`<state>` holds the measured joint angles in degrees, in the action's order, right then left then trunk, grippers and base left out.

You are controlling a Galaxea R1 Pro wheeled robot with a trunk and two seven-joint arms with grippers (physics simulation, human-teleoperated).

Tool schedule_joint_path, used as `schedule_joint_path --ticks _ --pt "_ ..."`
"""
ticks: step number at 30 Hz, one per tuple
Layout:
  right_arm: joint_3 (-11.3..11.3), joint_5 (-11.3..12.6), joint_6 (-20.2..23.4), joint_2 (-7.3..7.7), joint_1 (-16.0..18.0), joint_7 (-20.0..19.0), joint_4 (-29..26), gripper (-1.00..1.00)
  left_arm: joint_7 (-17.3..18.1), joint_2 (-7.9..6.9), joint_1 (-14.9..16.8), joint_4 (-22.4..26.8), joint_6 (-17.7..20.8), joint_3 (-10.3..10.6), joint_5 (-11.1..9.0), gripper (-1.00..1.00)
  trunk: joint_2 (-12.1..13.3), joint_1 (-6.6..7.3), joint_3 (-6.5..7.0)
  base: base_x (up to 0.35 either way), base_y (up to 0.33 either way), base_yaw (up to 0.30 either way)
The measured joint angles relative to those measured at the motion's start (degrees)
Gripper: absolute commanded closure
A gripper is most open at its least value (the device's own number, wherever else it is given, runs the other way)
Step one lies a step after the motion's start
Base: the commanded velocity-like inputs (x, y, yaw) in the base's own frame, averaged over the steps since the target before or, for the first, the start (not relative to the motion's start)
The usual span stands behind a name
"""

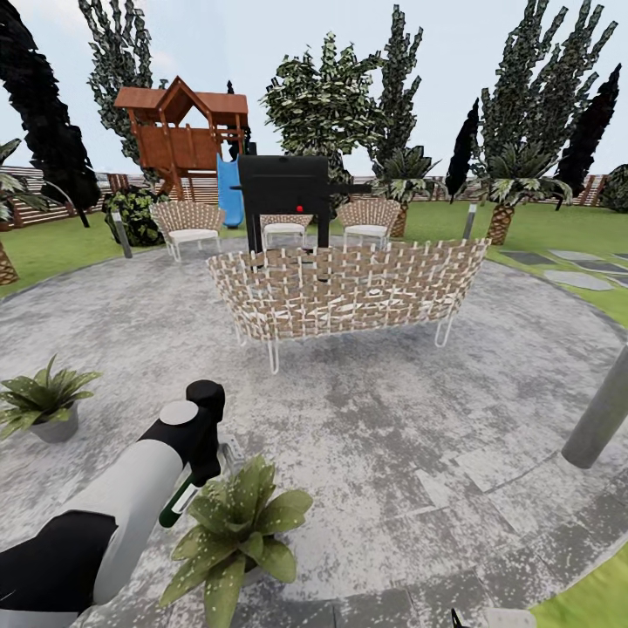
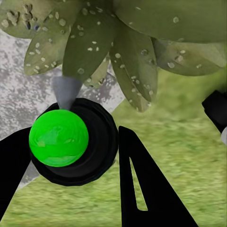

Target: Pick up the pesticide atomizer in the garden and spray insectifuge to fully cover both potted plants in the garden.

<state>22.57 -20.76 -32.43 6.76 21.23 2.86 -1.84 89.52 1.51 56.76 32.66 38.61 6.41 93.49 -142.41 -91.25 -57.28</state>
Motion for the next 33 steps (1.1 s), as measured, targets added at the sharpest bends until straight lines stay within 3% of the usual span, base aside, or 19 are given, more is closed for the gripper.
schedule_joint_path --ticks 9,18,26,33 --pt "0.01 0.0 0.0 0.0 0.01 0.0 0.02 -1.0 0.03 0.02 -0.2 0.02 0.09 -0.01 -0.04 1.0 0.0 0.01 0.0 0.026 -0.016 0.185" --pt "0.01 0.0 -0.02 0.01 0.0 0.0 0.0 -1.0 -0.03 0.07 -0.29 0.0 0.14 -0.04 -0.22 1.0 0.0 0.01 0.0 0.158 -0.22 0.016" --pt "0.0 0.0 -0.01 0.0 0.0 0.0 0.06 -1.0 -0.01 0.01 -0.54 -0.03 0.1 -0.02 -0.14 1.0 0.0 -0.02 0.0 -0.115 -0.212 0.01" --pt "0.01 0.01 0.01 -0.01 0.01 0.0 0.1 -1.0 0.03 -0.1 -0.58 -0.07 0.14 0.11 -0.05 1.0 0.0 0.0 0.0 -0.015 -0.012 0.24"
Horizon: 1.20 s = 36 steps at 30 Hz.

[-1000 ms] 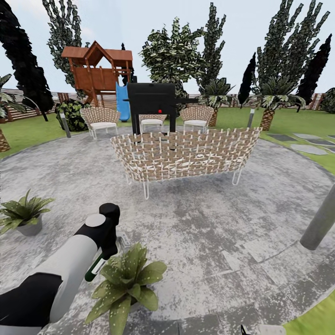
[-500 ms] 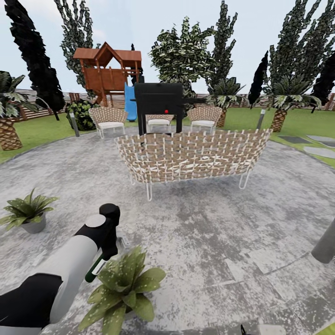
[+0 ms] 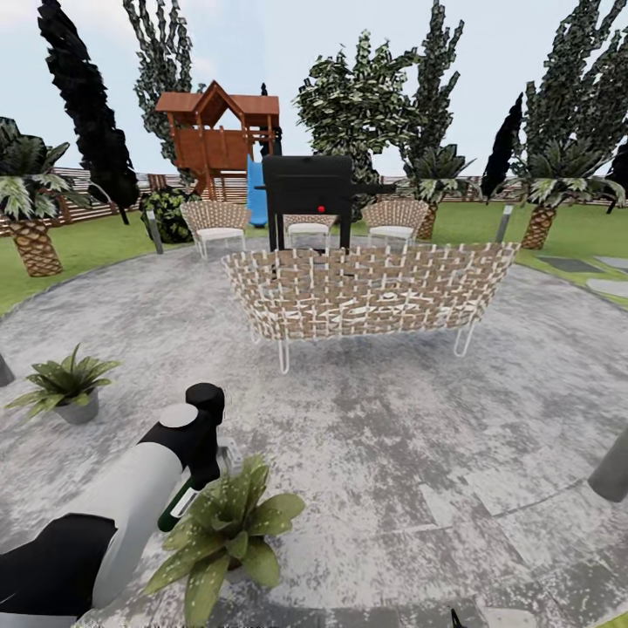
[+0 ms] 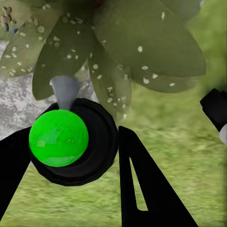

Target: Pick up the pesticide atomizer in the garden and spray insectifuge to fully cover both potted plants in the garden.

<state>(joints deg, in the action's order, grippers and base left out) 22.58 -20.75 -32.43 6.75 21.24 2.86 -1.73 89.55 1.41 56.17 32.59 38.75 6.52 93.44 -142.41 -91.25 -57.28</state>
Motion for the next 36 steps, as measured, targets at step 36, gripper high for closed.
schedule_joint_path --ticks 36 --pt "0.0 -0.01 -0.02 0.01 0.0 0.0 -0.09 -1.0 -8.86 -5.57 -9.1 -0.81 0.12 -7.26 -6.78 1.0 0.0 0.0 0.0 0.0 -0.057 0.164"
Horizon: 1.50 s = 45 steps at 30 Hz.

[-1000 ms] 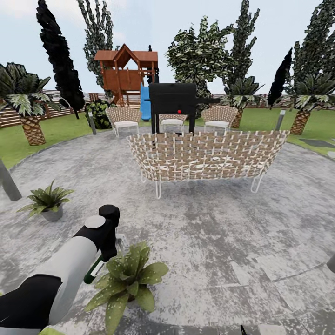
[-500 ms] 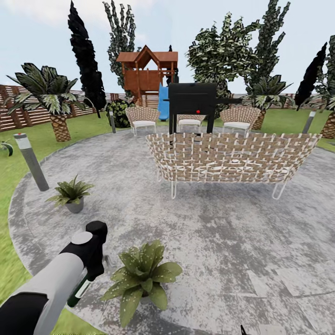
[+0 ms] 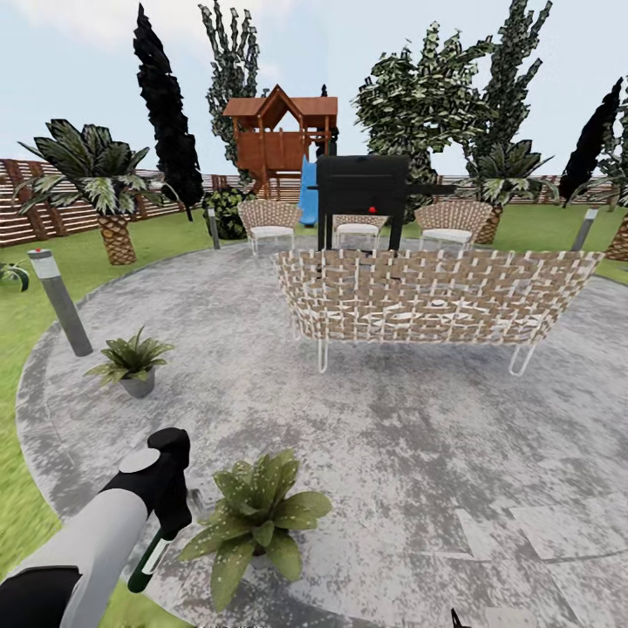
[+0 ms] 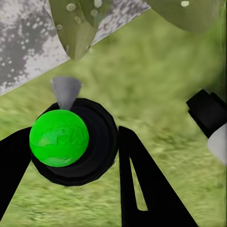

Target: Pick up the pesticide atomizer in the garden and spray insectifuge to fully cover both potted plants in the garden.

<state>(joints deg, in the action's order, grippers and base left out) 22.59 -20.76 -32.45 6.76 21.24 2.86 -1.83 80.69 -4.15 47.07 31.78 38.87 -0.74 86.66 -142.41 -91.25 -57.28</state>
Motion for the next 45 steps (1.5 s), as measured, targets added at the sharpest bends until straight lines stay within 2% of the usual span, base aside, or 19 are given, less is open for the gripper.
schedule_joint_path --ticks 6,8,18,30,41,45 --pt "0.0 0.01 -0.12 0.16 -0.01 0.0 -0.12 -1.0 -0.15 0.33 0.01 0.66 0.01 -0.13 -0.05 1.0 0.0 0.0 0.0 0.0 -0.27 0.049" --pt "0.0 0.0 -0.12 0.21 -0.01 0.0 -0.1 -1.0 -1.55 0.35 0.01 0.64 0.0 -0.1 0.03 1.0 0.0 0.0 0.0 -0.01 -0.27 0.001" --pt "-0.02 0.05 -0.11 0.17 -0.01 0.0 -0.17 -1.0 -2.1 0.26 0.02 0.68 0.09 -0.13 0.13 1.0 0.0 -0.01 0.0 -0.168 -0.154 0.008" --pt "0.0 0.0 -0.07 0.17 -0.01 0.0 -0.07 -1.0 -1.88 0.86 -0.14 -0.18 0.09 0.01 0.07 1.0 0.0 0.0 0.0 0.001 -0.003 0.251" --pt "0.0 0.0 -0.09 0.18 0.0 0.0 -0.09 -1.0 -1.93 0.74 -0.7 -0.16 0.1 -0.11 -0.03 1.0 0.0 0.0 0.0 0.074 -0.235 0.05" --pt "-0.01 0.0 -0.08 0.14 0.0 0.0 -0.09 -1.0 -3.85 0.77 -1.21 -0.1 0.09 -0.17 -0.04 1.0 0.0 -0.02 0.0 -0.194 -0.212 0.268"
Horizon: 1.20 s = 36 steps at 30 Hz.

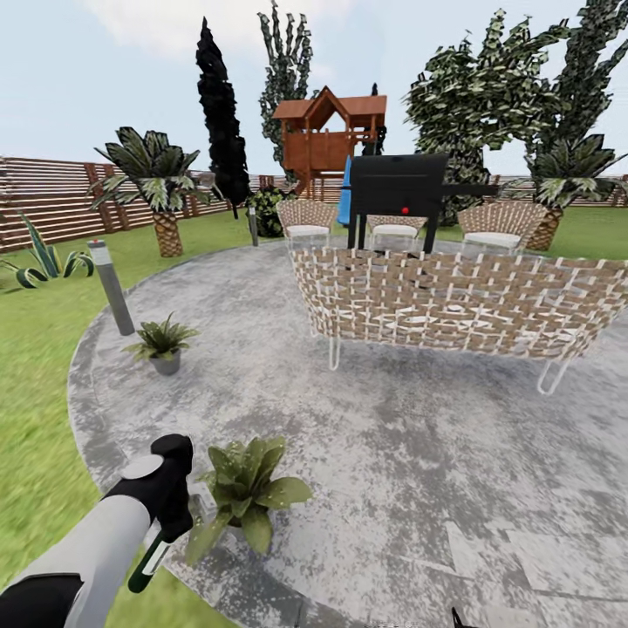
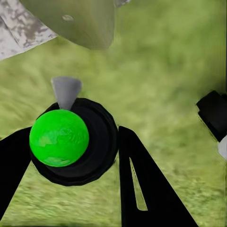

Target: Pick up the pesticide atomizer in the garden and spray insectifuge to fully cover both potted plants in the garden.

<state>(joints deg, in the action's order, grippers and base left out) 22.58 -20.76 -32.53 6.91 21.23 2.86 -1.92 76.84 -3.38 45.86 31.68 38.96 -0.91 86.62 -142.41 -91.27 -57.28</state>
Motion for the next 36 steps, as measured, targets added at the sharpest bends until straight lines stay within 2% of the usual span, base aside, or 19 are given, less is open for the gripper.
schedule_joint_path --ticks 5,8,15,16,18,20,21,23,25,26,32,36 --pt "0.01 0.01 0.01 0.02 -0.01 0.0 0.0 -1.0 -0.32 -0.06 -0.23 -0.15 0.0 -0.04 -0.03 1.0 0.0 0.01 0.0 -0.088 -0.086 0.276" --pt "-0.04 0.0 0.01 -0.04 -0.01 0.0 0.06 -1.0 -0.34 -0.07 -1.42 -0.55 0.01 -0.05 -0.08 1.0 0.0 0.02 0.0 -0.01 -0.008 0.248" --pt "-0.06 0.0 0.02 -0.06 -0.01 -0.08 0.08 -1.0 -1.26 0.02 -3.08 -0.58 -0.01 -0.05 -0.7 1.0 0.0 0.02 0.0 -0.001 -0.001 0.037" --pt "-0.07 0.0 0.02 -0.06 -0.01 -0.08 0.08 -1.0 -3.01 0.02 -3.24 -0.6 -0.04 -0.04 -1.52 1.0 0.0 0.02 0.0 0.0 0.0 0.001" --pt "-0.1 0.0 0.08 -0.06 -0.01 -0.08 0.13 -1.0 -10.0 0.02 -3.38 -0.68 -0.02 -0.03 -7.15 1.0 0.0 0.02 0.0 0.0 0.0 0.0" --pt "-0.11 -0.03 0.1 -0.12 -0.01 -0.08 0.16 -1.0 -15.3 0.04 -3.48 -1.13 -0.06 0.01 -13.99 1.0 0.0 0.02 0.0 0.0 0.0 0.0" --pt "-0.11 -0.05 0.1 -0.13 -0.01 -0.08 0.17 -1.0 -16.14 0.1 -3.74 -1.69 -0.13 0.09 -14.97 1.0 0.0 0.02 0.0 0.0 0.0 0.0" --pt "-0.11 -0.08 0.1 -0.14 -0.01 -0.09 0.17 -1.0 -19.01 0.38 -5.71 -3.93 -0.33 0.37 -16.01 1.0 0.0 0.02 -0.01 0.0 0.0 0.0" --pt "-0.12 -0.09 0.1 -0.2 -0.01 -0.09 0.2 -1.0 -24.67 1.14 -7.76 -5.09 -0.34 0.38 -16.77 1.0 0.0 0.02 -0.01 0.0 0.0 0.0" --pt "-0.11 -0.09 0.1 -0.22 -0.01 -0.08 0.19 -1.0 -26.09 1.33 -8.47 -5.65 -0.45 0.33 -17.04 1.0 0.0 0.02 -0.01 0.0 0.0 0.0" --pt "-0.11 -0.07 0.1 -0.23 -0.01 -0.08 0.17 -1.0 -27.77 1.36 -9.3 -6.78 -1.33 0.0 -17.58 1.0 0.0 0.02 0.0 0.0 0.0 0.0" --pt "-0.1 -0.08 0.1 -0.23 -0.01 -0.08 0.17 -1.0 -27.88 1.01 -9.31 -5.98 -1.41 -0.97 -21.31 1.0 0.0 0.02 0.0 0.0 0.0 0.0"
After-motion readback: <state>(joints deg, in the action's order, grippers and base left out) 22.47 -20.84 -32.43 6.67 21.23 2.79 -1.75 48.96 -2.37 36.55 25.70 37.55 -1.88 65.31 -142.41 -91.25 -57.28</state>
